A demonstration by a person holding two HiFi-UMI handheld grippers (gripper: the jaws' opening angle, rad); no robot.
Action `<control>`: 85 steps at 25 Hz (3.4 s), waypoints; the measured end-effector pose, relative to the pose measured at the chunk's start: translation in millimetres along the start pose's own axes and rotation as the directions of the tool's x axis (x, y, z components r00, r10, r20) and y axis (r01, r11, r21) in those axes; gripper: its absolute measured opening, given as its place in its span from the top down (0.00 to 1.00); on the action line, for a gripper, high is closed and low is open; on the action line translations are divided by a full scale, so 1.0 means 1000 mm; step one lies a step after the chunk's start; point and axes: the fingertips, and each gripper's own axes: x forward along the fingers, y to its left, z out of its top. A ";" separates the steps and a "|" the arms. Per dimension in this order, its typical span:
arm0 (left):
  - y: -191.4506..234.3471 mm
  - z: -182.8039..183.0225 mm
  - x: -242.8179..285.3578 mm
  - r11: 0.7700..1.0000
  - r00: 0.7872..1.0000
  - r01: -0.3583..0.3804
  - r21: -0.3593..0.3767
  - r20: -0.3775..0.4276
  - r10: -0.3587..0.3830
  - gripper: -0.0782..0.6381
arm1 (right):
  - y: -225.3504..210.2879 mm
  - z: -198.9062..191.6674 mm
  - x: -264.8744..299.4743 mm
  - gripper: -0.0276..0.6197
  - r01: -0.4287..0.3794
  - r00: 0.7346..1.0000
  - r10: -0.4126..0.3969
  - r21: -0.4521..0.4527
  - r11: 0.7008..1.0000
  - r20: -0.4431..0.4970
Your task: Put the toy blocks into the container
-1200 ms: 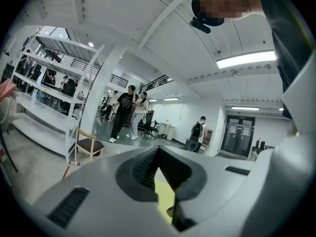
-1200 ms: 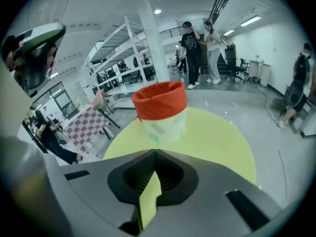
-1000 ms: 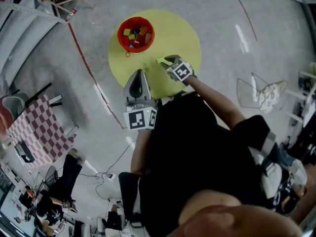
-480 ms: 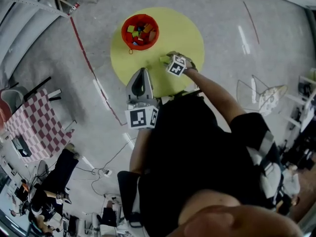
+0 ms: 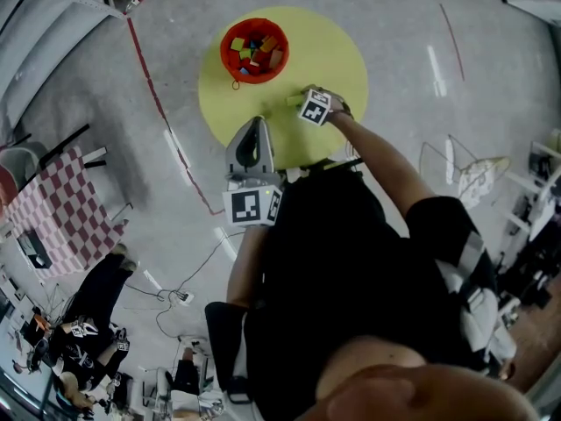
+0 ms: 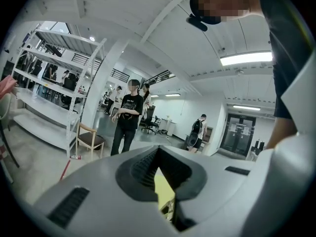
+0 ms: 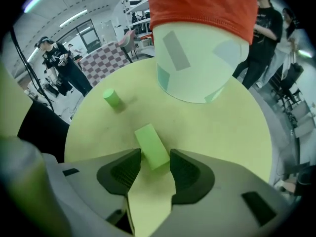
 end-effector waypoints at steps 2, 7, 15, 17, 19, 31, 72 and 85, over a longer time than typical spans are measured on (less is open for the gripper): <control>0.001 -0.001 0.000 1.000 1.000 -0.001 0.000 -0.002 0.001 0.91 | 0.000 -0.003 0.000 0.69 -0.003 1.000 0.003 0.013 1.000 -0.007; -0.001 -0.001 0.000 1.000 1.000 -0.001 -0.003 0.003 0.001 0.91 | 0.003 -0.008 -0.003 0.72 0.004 1.000 -0.003 0.056 0.998 -0.005; 0.002 0.001 -0.004 1.000 1.000 0.006 0.028 0.012 -0.006 0.91 | 0.012 0.006 -0.033 0.73 -0.009 0.997 0.002 0.093 0.996 0.072; 0.002 0.003 -0.006 1.000 1.000 0.004 0.029 0.017 -0.004 0.91 | 0.017 0.012 -0.045 0.73 -0.018 0.994 0.007 0.098 0.995 0.110; 0.003 0.006 -0.006 0.999 1.000 0.002 0.033 0.025 -0.003 0.91 | 0.019 0.023 -0.061 0.73 -0.019 0.986 0.002 0.097 0.995 0.168; 0.012 0.015 -0.015 0.999 0.998 -0.030 0.032 0.055 0.028 0.91 | 0.003 0.132 -0.193 0.73 0.030 0.829 -0.105 0.144 0.989 0.549; 0.033 -0.005 -0.035 0.999 0.999 -0.046 -0.012 0.028 0.047 0.91 | 0.054 0.080 -0.079 0.96 -0.055 0.932 -0.089 0.381 0.923 0.350; 0.054 -0.006 -0.041 0.998 0.998 -0.055 -0.023 0.020 0.056 0.91 | 0.093 0.094 -0.047 0.76 -0.070 0.966 0.003 0.250 0.966 0.257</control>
